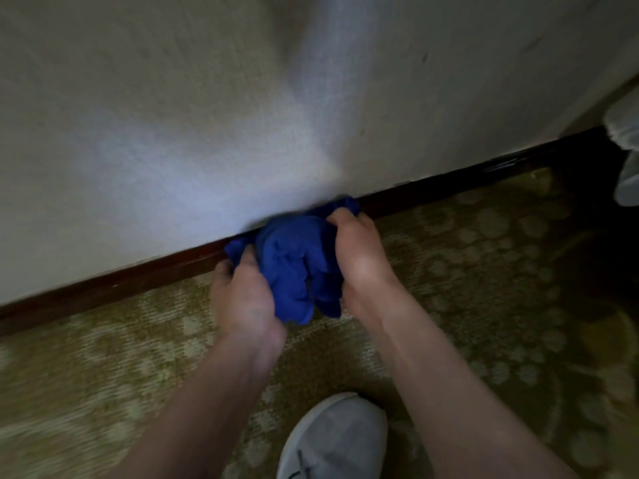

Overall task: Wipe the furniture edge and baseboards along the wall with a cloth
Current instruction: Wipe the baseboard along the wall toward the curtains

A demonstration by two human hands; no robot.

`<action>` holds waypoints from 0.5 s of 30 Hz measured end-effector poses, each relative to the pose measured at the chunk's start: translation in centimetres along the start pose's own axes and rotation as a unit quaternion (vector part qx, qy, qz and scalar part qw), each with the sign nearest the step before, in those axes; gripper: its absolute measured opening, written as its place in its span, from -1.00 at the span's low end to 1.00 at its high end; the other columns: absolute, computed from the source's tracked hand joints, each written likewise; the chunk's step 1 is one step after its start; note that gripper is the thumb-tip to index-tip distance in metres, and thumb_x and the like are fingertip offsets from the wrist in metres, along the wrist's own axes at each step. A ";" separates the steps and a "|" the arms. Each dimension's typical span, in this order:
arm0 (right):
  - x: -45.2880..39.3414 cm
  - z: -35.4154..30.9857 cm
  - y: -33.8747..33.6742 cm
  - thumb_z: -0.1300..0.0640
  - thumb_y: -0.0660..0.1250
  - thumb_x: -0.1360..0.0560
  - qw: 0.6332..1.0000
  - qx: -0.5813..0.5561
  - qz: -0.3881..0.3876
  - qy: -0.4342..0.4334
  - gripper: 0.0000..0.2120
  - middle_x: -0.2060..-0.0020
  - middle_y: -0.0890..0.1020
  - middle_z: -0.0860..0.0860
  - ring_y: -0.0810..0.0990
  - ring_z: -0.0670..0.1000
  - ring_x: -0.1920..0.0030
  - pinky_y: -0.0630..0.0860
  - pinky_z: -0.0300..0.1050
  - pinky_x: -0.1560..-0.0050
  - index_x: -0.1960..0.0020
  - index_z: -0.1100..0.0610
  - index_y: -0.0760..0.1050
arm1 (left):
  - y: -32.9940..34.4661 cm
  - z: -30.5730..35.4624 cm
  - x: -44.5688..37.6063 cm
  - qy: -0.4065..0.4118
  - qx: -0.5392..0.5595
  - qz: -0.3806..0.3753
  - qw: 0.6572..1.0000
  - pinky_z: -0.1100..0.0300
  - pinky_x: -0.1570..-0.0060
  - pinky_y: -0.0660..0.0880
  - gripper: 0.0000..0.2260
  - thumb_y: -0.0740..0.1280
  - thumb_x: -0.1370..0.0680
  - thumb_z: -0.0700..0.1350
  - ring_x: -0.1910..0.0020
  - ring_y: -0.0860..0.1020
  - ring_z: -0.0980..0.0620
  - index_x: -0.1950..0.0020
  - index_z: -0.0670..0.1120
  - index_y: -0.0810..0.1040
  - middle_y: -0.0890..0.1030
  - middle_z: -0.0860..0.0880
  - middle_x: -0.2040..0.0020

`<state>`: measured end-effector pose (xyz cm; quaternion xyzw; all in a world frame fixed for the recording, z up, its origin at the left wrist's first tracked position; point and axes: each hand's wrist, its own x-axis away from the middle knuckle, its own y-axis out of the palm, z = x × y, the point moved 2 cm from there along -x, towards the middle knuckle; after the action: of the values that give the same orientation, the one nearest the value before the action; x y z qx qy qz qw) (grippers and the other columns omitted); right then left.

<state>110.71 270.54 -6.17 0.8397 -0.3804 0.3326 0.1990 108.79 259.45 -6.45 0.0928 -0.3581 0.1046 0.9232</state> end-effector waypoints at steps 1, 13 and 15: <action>-0.4 -0.2 -0.5 0.21 0.15 -0.54 1.000 -0.002 0.009 -0.006 -0.65 -0.13 0.59 0.20 0.58 0.21 -0.15 0.53 0.00 -0.09 -0.31 0.22 0.42 | 0.4 -0.3 0.0 0.000 0.005 0.007 1.000 0.07 0.13 0.60 -0.82 0.27 -0.60 -0.22 0.09 0.64 -0.10 -0.20 -0.16 0.50 0.64 -0.15 -0.03; -2.2 -3.4 -5.4 0.13 0.18 -0.47 0.993 0.035 0.079 -0.076 -0.66 -0.06 0.58 0.19 0.57 0.17 -0.12 0.52 0.07 -0.17 -0.19 0.24 0.47 | 4.1 -1.5 -0.2 -0.143 0.008 -0.106 0.984 0.21 0.33 0.60 -0.77 0.21 -0.60 -0.12 0.27 0.64 -0.01 -0.08 -0.21 0.58 0.68 -0.12 0.19; -4.1 -5.5 -9.2 0.19 0.17 -0.51 0.986 0.055 0.123 -0.095 -0.81 0.11 0.57 0.11 0.56 0.10 0.04 0.48 -0.04 0.02 -0.03 0.20 0.51 | 7.7 -2.4 1.1 -0.189 -0.001 -0.128 0.974 0.18 0.37 0.60 -0.80 0.23 -0.60 -0.14 0.23 0.65 -0.04 -0.07 -0.20 0.60 0.68 -0.14 0.14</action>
<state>113.55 281.67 -5.94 0.8237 -0.4793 0.2941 0.0730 109.16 267.58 -6.72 0.1549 -0.5115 -0.0346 0.8445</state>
